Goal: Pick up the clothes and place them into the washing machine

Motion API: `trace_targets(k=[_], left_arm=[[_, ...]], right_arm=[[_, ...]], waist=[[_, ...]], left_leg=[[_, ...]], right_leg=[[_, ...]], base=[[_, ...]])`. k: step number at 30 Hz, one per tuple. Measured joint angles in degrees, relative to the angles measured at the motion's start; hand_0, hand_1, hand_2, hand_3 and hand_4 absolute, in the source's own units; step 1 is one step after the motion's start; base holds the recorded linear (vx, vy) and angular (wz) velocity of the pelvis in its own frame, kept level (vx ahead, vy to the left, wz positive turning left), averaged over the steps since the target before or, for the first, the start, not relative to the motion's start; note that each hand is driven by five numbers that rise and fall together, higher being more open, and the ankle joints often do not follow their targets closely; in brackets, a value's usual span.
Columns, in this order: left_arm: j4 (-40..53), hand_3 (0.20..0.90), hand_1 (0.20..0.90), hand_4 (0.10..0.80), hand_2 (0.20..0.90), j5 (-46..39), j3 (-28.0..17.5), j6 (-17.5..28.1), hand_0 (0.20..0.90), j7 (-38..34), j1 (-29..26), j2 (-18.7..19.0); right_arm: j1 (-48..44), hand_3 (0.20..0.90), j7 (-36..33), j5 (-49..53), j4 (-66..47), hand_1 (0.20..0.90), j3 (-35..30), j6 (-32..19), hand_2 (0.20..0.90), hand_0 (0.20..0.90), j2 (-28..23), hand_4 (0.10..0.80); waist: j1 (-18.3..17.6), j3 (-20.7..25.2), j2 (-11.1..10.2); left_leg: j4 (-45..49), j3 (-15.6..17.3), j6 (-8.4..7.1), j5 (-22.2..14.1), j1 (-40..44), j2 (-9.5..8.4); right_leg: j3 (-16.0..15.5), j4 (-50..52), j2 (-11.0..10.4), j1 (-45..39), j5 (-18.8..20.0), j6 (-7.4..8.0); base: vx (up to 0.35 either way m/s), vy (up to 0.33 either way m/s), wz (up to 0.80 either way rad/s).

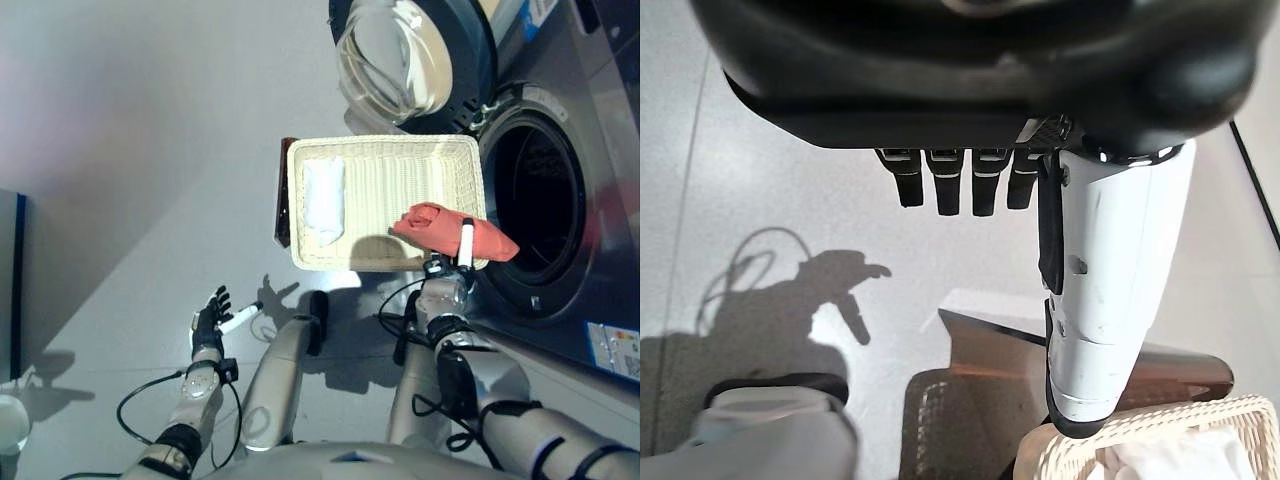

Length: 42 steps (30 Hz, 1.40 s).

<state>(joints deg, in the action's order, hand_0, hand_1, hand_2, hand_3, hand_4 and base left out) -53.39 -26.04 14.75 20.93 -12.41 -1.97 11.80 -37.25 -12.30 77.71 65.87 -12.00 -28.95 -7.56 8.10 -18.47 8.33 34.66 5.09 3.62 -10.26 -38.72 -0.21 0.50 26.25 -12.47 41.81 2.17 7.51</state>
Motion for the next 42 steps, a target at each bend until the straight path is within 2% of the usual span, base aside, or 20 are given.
trace_targets(k=[4,9,11,13,14,16,21,26,33,42], left_arm=[[-1.32,0.900,0.900,0.800,0.900,-0.98,-0.13,0.10,0.900,-0.02,0.68,0.02],[-1.46,0.900,0.900,0.800,0.900,-1.17,0.00,0.25,0.900,0.11,1.00,0.01],[-1.26,0.900,0.900,0.800,0.900,-1.62,0.03,0.85,0.900,0.38,1.10,-0.15],[-1.13,0.900,0.900,0.800,0.900,-1.87,0.03,1.26,0.900,0.79,1.89,-0.40],[-1.17,0.900,0.900,0.800,0.900,-1.91,0.04,1.31,0.900,0.87,2.19,-0.38],[-1.15,0.900,0.900,0.800,0.900,-2.24,0.12,1.95,0.900,0.96,2.57,-0.40],[-0.99,0.900,0.900,0.800,0.900,-3.27,1.86,2.99,0.900,1.03,1.60,-0.41],[-1.30,0.900,0.900,0.800,0.900,-5.14,2.72,3.15,0.900,1.21,1.11,-1.20],[-1.08,0.900,0.900,0.800,0.900,-5.91,3.83,3.19,0.900,1.29,0.62,-1.43],[-1.26,0.900,0.900,0.800,0.900,-5.39,3.76,3.19,0.900,1.26,0.58,-1.46]], right_arm=[[-0.16,0.200,-0.08,1.64,-1.04,0.200,-2.01,-1.30,0.200,0.200,-0.37,0.300],[-2.98,0.200,-0.67,1.71,-2.15,0.200,-4.22,-2.59,0.200,0.200,-1.91,0.300],[-5.71,0.200,-2.41,1.73,-1.89,0.200,-4.96,-2.70,0.200,0.200,-4.72,0.300],[-9.42,0.200,-4.01,1.62,-2.22,0.200,-5.75,-2.91,0.200,0.200,-9.01,0.300],[-10.93,0.200,-4.61,2.12,-2.33,0.200,-6.22,-2.58,0.200,0.200,-10.29,0.300],[-14.19,0.900,-6.30,2.89,-4.08,0.900,-6.29,-2.57,0.900,0.900,-13.14,0.800],[-15.54,0.900,-9.23,0.38,-8.25,0.900,-3.37,-2.91,0.900,0.900,-16.59,0.800],[-15.35,0.900,-9.01,-1.97,-6.55,0.900,-3.09,-3.26,0.900,0.900,-16.63,0.800],[-15.34,0.900,-6.72,-2.03,-4.04,0.900,-3.50,-3.20,0.900,0.900,-16.41,0.800],[-14.70,0.900,-4.92,-1.97,-2.49,0.900,-3.41,-2.29,0.900,0.900,-15.94,0.800]], waist=[[-1.18,0.43,0.95],[-1.40,0.98,1.79],[-0.97,1.53,2.52],[-0.81,3.10,4.74],[-0.78,3.38,5.14],[-0.62,4.26,6.41],[-0.31,4.50,6.77],[-0.73,4.36,6.74],[-1.02,4.42,6.82],[-0.93,4.78,7.30]], left_leg=[[0.87,0.21,-0.20,-0.46,-0.66,0.40],[-0.29,1.83,-0.04,-0.31,-0.32,0.68],[-0.94,3.34,0.11,-0.90,0.13,0.59],[-3.23,3.71,-0.08,0.33,0.30,0.30],[-4.03,4.02,-0.09,0.73,0.56,0.12],[-6.04,4.46,0.17,1.44,1.25,-0.54],[-10.17,5.97,0.88,2.69,2.50,-1.69],[-14.61,6.90,1.41,4.25,5.06,-2.82],[-19.99,5.97,0.83,6.79,8.03,-3.66],[-21.04,4.89,0.50,7.53,9.37,-3.65]], right_leg=[[0.62,0.68,0.62,1.07,-0.31,-0.03],[3.75,-0.92,2.21,2.00,0.31,-0.06],[5.03,-0.84,2.10,2.80,0.57,0.17],[5.21,-3.73,2.04,2.59,1.71,0.32],[5.39,-4.57,1.92,2.54,2.70,0.45],[6.14,-5.84,1.75,2.64,3.55,0.34],[7.29,-9.28,0.88,2.47,5.46,1.21],[7.42,-13.63,-0.15,0.16,6.74,1.49],[6.47,-15.12,-0.59,-1.47,6.88,1.27],[5.42,-15.04,-0.65,-2.91,6.67,0.97]], base=[[0.061,0.025,-0.11],[0.034,0.073,-0.31],[-0.006,0.042,-0.17],[-0.006,0.037,-0.11],[0.059,0.063,-0.13],[0.059,0.062,-0.15],[0.036,0.031,-0.08],[0.008,0.004,-0.01],[-0.004,-0.004,0.05],[-0.003,-0.002,0.04]])
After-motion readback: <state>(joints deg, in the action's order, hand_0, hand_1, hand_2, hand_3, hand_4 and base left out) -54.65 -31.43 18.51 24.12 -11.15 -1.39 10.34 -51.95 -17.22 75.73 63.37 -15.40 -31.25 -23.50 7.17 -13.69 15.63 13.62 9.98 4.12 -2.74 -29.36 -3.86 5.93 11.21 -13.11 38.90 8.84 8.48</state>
